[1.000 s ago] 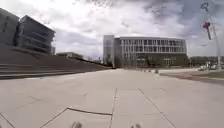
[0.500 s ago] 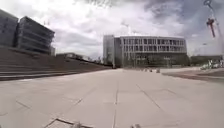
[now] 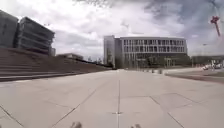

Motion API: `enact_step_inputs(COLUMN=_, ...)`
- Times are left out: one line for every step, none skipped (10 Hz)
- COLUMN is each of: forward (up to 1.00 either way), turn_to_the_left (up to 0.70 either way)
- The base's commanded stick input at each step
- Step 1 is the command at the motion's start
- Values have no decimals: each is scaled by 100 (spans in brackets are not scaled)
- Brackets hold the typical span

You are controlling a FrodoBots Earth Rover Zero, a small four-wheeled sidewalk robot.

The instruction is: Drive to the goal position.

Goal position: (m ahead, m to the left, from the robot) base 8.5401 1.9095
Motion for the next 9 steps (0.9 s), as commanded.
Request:
enact_step_inputs(forward=70, turn_to_the_left=0)
enact_step_inputs(forward=70, turn_to_the_left=0)
enact_step_inputs(forward=70, turn_to_the_left=0)
enact_step_inputs(forward=70, turn_to_the_left=0)
enact_step_inputs(forward=70, turn_to_the_left=0)
enact_step_inputs(forward=70, turn_to_the_left=0)
enact_step_inputs(forward=70, turn_to_the_left=0)
enact_step_inputs(forward=70, turn_to_the_left=0)
enact_step_inputs(forward=70, turn_to_the_left=0)
